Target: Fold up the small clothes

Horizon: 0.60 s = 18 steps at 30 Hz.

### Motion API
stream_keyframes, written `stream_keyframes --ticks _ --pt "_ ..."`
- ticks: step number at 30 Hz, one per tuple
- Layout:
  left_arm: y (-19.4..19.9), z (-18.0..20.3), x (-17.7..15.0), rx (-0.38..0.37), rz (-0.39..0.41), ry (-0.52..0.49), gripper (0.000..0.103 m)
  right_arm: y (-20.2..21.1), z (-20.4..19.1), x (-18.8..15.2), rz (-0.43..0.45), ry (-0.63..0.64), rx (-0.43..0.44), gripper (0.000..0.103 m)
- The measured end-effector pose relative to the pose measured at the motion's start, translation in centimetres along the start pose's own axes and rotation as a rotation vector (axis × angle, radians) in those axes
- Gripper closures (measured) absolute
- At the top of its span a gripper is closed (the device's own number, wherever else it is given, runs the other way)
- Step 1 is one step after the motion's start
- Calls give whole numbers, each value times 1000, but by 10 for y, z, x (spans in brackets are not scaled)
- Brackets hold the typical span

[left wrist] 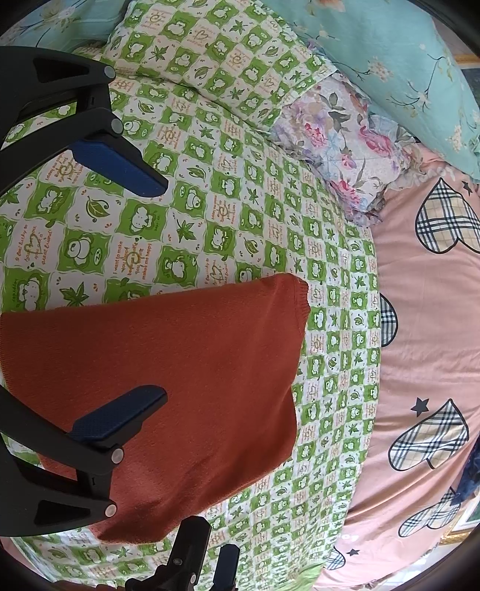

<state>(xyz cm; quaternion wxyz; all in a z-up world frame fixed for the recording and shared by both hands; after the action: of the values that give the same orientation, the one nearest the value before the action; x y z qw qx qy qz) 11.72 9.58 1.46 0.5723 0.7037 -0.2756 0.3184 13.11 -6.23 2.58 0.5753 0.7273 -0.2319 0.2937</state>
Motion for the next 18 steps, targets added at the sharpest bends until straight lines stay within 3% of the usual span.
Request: stream_keyframes --ticks 18 --pt "-12 0 6 -6 -8 -7 1 -11 7 5 -11 -10 5 0"
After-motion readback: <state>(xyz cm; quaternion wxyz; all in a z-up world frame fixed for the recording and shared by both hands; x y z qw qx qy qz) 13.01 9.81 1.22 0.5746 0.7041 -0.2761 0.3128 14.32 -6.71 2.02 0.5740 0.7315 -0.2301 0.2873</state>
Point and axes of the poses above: each gripper's, at about its wrist camera, not at the fingertips, and y roughly against the way its jaws point, z to its right, x to its top, the point moved 1 cm from there along -y, roughly the way its jaws point, and after that the axes turned 11 degrees about z, right-handed, at the moved point
